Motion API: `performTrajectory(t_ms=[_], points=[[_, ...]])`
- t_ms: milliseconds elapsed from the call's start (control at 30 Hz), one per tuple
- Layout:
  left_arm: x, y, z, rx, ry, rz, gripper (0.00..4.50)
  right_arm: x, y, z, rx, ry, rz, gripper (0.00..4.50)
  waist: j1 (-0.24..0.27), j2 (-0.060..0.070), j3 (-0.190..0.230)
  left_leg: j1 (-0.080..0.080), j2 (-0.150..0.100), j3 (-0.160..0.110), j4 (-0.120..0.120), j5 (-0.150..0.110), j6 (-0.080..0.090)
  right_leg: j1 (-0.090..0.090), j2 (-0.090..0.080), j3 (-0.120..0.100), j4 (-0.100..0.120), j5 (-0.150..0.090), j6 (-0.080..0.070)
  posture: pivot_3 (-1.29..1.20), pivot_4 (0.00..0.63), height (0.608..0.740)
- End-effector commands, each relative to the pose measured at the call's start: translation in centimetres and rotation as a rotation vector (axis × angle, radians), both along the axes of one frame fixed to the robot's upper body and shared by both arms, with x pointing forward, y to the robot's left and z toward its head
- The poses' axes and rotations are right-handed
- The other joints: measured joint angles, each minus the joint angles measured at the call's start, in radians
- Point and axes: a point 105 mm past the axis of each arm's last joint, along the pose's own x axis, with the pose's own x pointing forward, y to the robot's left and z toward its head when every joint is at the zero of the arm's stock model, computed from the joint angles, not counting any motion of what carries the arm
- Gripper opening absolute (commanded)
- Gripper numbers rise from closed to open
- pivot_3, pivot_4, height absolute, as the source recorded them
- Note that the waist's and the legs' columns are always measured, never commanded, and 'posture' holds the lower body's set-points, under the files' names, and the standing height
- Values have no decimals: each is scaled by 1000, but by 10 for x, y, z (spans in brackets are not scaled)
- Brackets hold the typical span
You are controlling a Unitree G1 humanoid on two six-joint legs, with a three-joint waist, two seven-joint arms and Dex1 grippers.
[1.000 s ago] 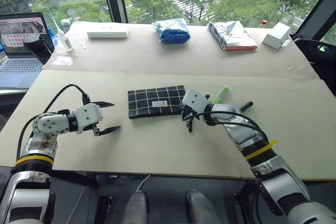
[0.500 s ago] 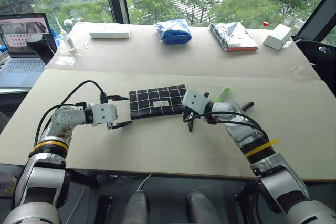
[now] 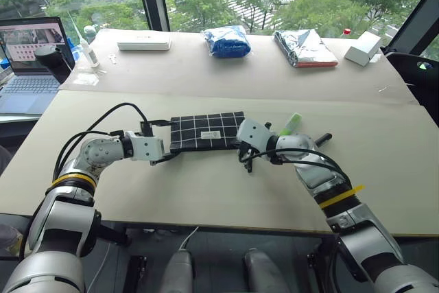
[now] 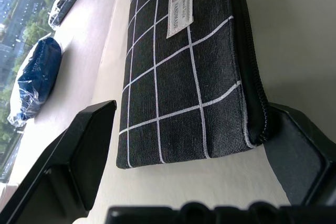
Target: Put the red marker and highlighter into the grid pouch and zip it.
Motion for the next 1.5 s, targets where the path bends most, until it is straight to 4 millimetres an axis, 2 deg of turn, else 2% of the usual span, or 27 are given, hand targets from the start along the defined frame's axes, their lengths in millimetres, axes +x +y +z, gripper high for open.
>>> performTrajectory(t_ms=[33,100,133,200,333,367,400,533,600,667,767,900,967,1000,1033,1100,1233,1367,1500], points=[[-4,-6,-12,32,41,-34,3808,-1,-1,13,35,-29,4,0,0,0,0,0,0,0,0,0,0,0,0,0,0,0,0,0,150,740],[-5,-7,-13,31,61,-40,2966,-1,-3,13,33,-29,2,0,-1,0,0,0,0,0,0,0,0,0,0,0,0,0,0,0,150,740],[-5,-7,-14,25,75,-42,2756,-1,-3,13,34,-29,1,0,-1,0,0,0,0,0,0,0,0,0,0,0,0,0,0,0,150,740],[-7,-7,-16,14,99,-46,1898,-1,-4,14,34,-29,0,0,-1,0,0,0,0,0,0,0,0,0,0,0,0,0,0,0,150,740],[-8,-7,-17,-7,128,-52,498,-2,-5,14,35,-29,-2,0,-4,0,0,0,0,0,0,0,0,0,0,0,0,0,0,0,150,740],[-9,-8,-17,-13,135,-56,183,-2,-6,14,36,-28,-2,0,-5,0,0,0,0,0,0,0,0,0,0,0,0,0,0,0,150,740],[-10,-8,-17,-18,141,-61,60,-2,-6,14,38,-26,-3,0,-7,0,0,0,0,0,0,0,0,0,0,0,0,0,0,0,150,740],[-11,-10,-16,-64,180,-72,60,0,-8,15,56,-18,-18,0,-8,0,0,0,0,0,-1,0,0,0,0,0,-1,0,0,0,150,740],[-11,-8,-17,-101,240,-59,60,2,-8,20,124,3,-37,0,-9,0,0,0,0,0,-1,0,0,0,0,0,-1,0,0,0,150,740],[-12,-4,-22,-113,308,-32,0,3,-6,30,228,24,-42,588,-11,0,0,0,0,0,-1,0,0,-1,0,0,-1,0,0,0,150,740],[-14,7,-27,-127,390,14,0,7,-9,59,456,80,-57,1314,-13,0,0,0,0,0,-1,0,0,-1,0,0,0,0,0,0,150,740],[-15,13,-25,-182,424,57,0,3,-24,99,682,132,-42,2907,-17,0,0,0,0,-1,-1,0,0,-1,0,0,0,0,0,0,150,740],[-13,13,-21,-225,426,82,0,-7,-33,112,732,174,7,3400,-19,0,0,0,0,-1,-1,0,0,-1,0,0,0,0,0,0,150,740],[-13,12,-18,-252,427,91,0,-11,-38,115,732,181,14,3847,-21,0,0,-1,0,-1,-1,0,0,-1,0,0,0,0,0,0,150,740],[-11,10,-14,-292,428,105,0,-14,-44,116,727,185,15,3847,-21,0,0,-1,0,-1,-1,0,0,-1,0,0,0,0,0,0,150,740],[-10,5,-7,-371,434,133,0,-23,-50,107,660,187,16,3847,-22,0,0,-1,0,-1,-1,0,0,0,0,0,0,0,0,0,150,740],[-15,-8,2,-466,457,175,0,-28,-51,76,531,205,-54,3847,-26,0,0,-1,1,-2,-1,0,0,0,0,0,0,0,1,0,150,740],[-22,-22,6,-515,483,228,0,-26,-44,55,498,209,-131,3847,-32,0,0,-1,1,-2,-1,0,0,-2,0,0,0,0,1,0,150,740],[-21,-23,7,-506,462,304,0,-20,-39,37,431,187,-190,3847,-33,0,0,-1,1,-2,-1,0,0,-1,0,0,0,0,1,0,150,740]])
